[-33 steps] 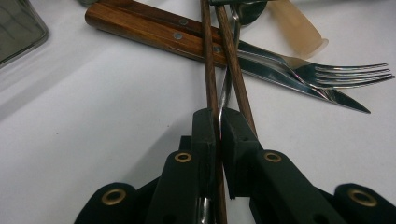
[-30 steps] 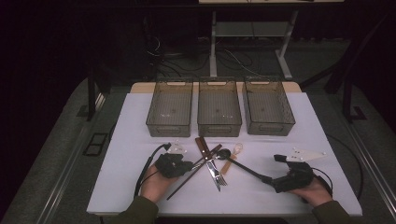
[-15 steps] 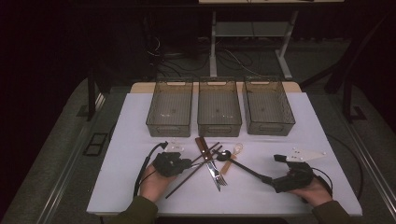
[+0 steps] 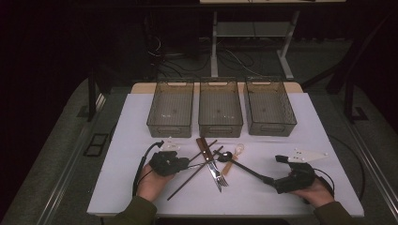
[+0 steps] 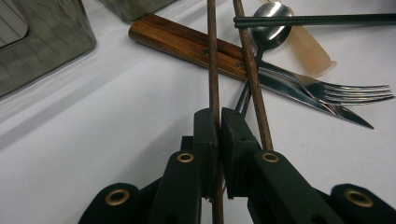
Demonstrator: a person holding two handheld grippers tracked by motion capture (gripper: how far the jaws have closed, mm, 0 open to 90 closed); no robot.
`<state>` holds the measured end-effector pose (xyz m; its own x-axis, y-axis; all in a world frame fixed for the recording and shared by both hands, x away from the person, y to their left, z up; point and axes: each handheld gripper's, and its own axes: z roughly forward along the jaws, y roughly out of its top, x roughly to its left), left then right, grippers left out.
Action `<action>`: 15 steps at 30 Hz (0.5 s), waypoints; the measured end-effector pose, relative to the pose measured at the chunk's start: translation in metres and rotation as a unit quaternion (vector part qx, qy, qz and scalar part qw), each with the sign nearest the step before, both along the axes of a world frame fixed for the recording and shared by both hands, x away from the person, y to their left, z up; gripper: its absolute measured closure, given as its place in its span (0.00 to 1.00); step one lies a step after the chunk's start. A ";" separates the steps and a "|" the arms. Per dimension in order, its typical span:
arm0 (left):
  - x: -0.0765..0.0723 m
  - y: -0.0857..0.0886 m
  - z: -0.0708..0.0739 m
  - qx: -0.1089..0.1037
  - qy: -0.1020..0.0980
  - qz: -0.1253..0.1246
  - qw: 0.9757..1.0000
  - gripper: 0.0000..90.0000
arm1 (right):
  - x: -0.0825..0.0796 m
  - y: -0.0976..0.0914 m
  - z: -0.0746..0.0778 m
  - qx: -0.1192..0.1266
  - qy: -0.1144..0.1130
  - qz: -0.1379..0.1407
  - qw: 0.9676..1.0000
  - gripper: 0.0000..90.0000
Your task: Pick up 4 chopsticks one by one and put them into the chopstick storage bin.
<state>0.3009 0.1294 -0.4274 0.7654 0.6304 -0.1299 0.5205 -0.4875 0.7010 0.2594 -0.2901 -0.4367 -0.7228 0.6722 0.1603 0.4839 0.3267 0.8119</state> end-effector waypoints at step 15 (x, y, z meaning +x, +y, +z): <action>-0.001 0.012 0.006 -0.003 -0.011 -0.031 0.999 0.95 | -0.001 0.000 0.001 0.002 -0.002 0.002 1.000 0.01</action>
